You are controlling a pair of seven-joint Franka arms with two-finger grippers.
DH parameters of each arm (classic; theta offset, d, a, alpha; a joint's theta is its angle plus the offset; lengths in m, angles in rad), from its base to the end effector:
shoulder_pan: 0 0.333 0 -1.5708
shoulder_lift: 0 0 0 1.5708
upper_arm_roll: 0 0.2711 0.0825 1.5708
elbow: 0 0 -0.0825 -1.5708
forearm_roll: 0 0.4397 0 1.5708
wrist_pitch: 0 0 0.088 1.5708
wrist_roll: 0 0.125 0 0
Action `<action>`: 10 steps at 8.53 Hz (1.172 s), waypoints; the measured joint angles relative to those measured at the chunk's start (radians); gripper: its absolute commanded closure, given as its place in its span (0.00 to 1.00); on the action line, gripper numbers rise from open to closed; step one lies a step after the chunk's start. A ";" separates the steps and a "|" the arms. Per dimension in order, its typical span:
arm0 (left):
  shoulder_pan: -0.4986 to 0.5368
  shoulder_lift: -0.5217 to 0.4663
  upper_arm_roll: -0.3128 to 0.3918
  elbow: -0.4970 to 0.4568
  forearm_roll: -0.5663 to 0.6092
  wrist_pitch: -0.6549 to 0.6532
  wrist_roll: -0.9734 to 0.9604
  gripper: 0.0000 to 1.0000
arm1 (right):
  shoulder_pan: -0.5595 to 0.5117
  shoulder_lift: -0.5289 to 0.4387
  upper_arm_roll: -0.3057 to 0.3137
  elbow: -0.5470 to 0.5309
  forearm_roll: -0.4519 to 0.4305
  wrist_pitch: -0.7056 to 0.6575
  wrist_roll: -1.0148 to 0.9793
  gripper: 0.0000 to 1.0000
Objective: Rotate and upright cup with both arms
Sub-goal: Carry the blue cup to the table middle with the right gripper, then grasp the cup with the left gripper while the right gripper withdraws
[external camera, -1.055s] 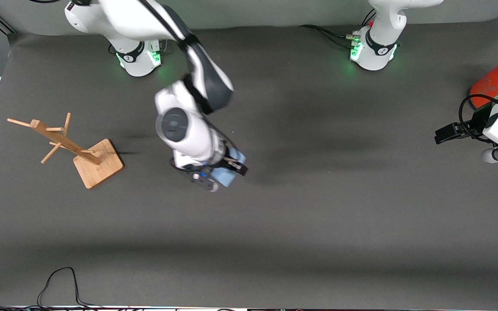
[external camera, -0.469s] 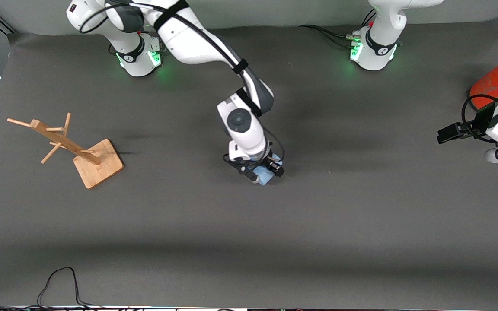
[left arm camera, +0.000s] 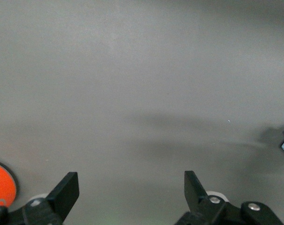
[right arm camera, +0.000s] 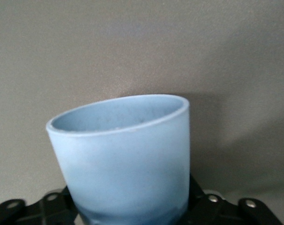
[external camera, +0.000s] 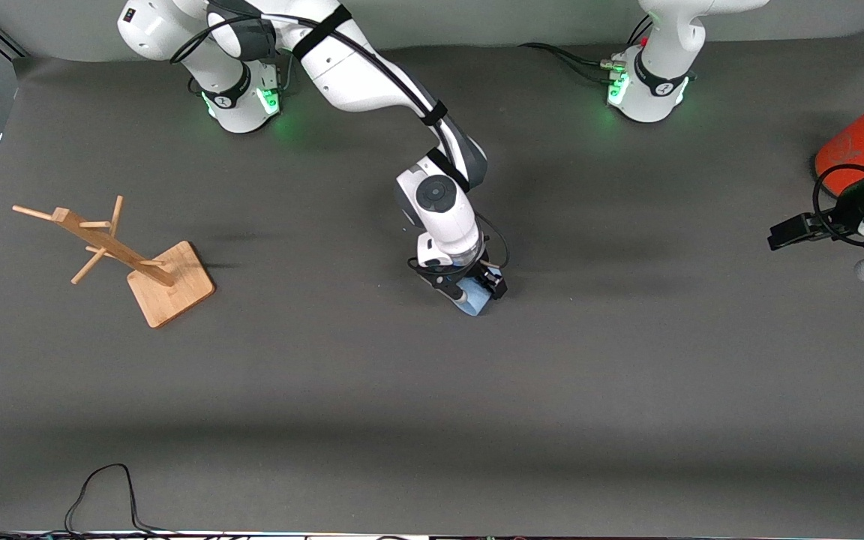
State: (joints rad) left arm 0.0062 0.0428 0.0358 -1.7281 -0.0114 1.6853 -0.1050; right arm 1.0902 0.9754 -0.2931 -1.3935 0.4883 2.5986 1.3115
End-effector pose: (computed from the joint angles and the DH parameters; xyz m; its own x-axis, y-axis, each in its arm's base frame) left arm 0.6179 0.0244 0.4617 0.9853 0.1477 -0.0860 0.1483 -0.9889 0.0006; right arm 0.5098 0.5616 0.0811 0.7404 -0.6709 -0.0410 -0.6519 -0.7018 -0.2873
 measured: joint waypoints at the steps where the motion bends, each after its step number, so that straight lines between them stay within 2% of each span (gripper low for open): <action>1: 0.000 0.000 -0.001 0.000 -0.006 0.000 0.000 0.00 | -0.001 -0.002 -0.011 0.011 -0.003 -0.046 0.000 0.00; 3: -0.022 0.014 -0.014 0.006 -0.020 0.001 -0.115 0.00 | -0.010 -0.052 -0.040 0.042 -0.035 -0.190 -0.001 0.00; 5: -0.119 0.086 -0.023 0.071 -0.006 -0.016 -0.394 0.00 | -0.018 -0.153 -0.080 0.033 -0.044 -0.354 -0.068 0.00; 6: -0.186 0.165 -0.026 0.149 0.019 -0.069 -0.549 0.00 | -0.024 -0.218 -0.111 0.014 -0.045 -0.439 -0.132 0.00; 8: -0.314 0.398 -0.029 0.375 0.045 -0.201 -0.803 0.00 | -0.033 -0.384 -0.200 -0.075 -0.047 -0.581 -0.315 0.00; 9: -0.364 0.511 -0.030 0.481 0.047 -0.226 -0.908 0.00 | -0.035 -0.481 -0.259 -0.145 -0.057 -0.626 -0.429 0.00; 10: -0.411 0.594 -0.032 0.546 0.047 -0.231 -1.004 0.00 | -0.037 -0.572 -0.321 -0.211 -0.093 -0.670 -0.545 0.00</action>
State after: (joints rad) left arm -0.4047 0.6364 0.0043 -1.1819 0.0358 1.4542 -1.1089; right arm 1.0530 0.4032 -0.6144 -1.6043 0.3956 1.9289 0.7669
